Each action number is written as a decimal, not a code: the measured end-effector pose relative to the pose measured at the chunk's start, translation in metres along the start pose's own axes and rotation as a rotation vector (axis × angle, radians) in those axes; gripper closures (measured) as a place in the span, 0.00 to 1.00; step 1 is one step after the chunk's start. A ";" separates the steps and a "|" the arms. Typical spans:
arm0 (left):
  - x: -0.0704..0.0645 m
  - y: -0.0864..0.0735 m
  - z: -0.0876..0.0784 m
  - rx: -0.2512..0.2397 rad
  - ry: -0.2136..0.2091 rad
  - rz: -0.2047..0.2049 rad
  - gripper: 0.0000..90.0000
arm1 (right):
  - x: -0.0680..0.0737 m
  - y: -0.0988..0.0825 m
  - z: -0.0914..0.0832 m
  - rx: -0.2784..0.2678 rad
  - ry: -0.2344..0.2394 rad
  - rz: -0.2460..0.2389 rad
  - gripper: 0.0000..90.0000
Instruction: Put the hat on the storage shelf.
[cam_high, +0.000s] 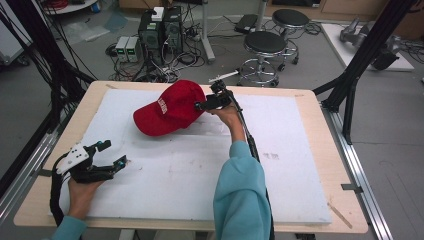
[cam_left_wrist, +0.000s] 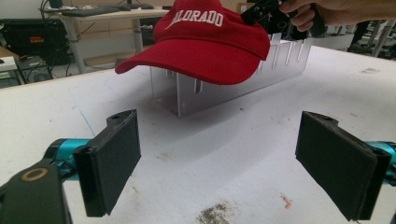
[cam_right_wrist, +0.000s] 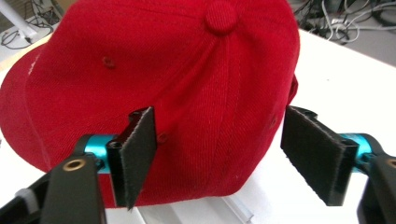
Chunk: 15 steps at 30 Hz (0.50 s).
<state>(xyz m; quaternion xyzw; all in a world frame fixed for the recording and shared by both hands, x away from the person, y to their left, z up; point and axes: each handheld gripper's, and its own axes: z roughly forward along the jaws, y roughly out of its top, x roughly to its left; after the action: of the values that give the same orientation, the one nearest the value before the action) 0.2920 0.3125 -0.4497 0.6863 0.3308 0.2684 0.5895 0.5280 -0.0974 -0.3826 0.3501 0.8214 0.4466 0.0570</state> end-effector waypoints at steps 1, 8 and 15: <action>0.000 0.000 0.000 -0.001 0.000 0.000 0.16 | 0.000 -0.001 0.001 0.008 0.013 0.004 0.35; 0.000 0.000 0.000 -0.001 0.000 -0.003 0.16 | 0.005 0.000 0.003 0.034 0.026 -0.017 0.65; 0.000 0.000 0.000 -0.001 0.000 -0.001 0.16 | 0.017 0.005 0.000 0.043 -0.014 -0.072 0.90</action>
<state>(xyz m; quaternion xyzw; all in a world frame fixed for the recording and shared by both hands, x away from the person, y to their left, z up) 0.2920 0.3125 -0.4497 0.6858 0.3309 0.2685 0.5901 0.5178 -0.0851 -0.3751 0.3244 0.8426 0.4239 0.0712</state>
